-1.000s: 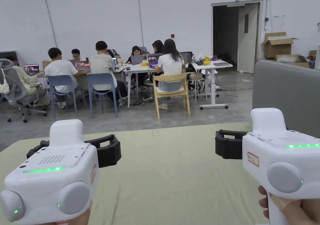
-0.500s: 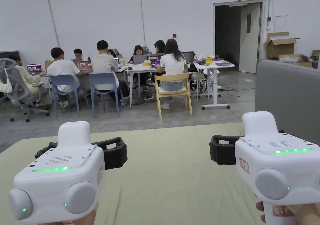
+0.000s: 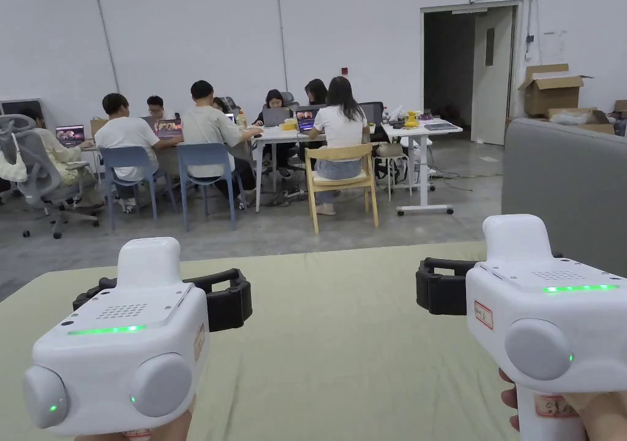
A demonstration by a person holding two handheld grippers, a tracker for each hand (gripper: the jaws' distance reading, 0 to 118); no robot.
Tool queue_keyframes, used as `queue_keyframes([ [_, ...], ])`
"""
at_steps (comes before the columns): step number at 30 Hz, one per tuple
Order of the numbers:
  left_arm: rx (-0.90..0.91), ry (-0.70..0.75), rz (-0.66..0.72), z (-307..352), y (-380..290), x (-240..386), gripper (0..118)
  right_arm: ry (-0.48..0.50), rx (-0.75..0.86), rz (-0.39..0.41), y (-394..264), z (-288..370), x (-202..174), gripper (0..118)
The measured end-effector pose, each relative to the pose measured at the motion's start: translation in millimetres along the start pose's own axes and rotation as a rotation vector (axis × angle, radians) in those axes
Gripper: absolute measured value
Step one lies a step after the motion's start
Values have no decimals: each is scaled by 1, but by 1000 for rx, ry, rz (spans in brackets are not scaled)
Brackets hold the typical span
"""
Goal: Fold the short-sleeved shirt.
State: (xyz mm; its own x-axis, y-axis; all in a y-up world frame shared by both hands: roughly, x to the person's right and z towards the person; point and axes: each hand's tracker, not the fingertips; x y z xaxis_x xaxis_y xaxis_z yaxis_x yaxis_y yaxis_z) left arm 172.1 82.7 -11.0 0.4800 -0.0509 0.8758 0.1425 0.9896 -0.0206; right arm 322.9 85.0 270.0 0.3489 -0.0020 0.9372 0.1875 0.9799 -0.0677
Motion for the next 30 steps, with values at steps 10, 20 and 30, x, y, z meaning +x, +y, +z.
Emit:
queue_keyframes([
  [10, -4, -8, -9, 0, 0, 3, 118, 14, -7, 2, 1, 1, -2, 118],
  [20, -15, -12, -2, -1, 0, 2, 118, 9, -21, -4, 1, -2, -1, 118],
  [30, -25, -27, -2, -2, -1, 7, 118, 3, -31, -3, 1, -3, -1, 118],
])
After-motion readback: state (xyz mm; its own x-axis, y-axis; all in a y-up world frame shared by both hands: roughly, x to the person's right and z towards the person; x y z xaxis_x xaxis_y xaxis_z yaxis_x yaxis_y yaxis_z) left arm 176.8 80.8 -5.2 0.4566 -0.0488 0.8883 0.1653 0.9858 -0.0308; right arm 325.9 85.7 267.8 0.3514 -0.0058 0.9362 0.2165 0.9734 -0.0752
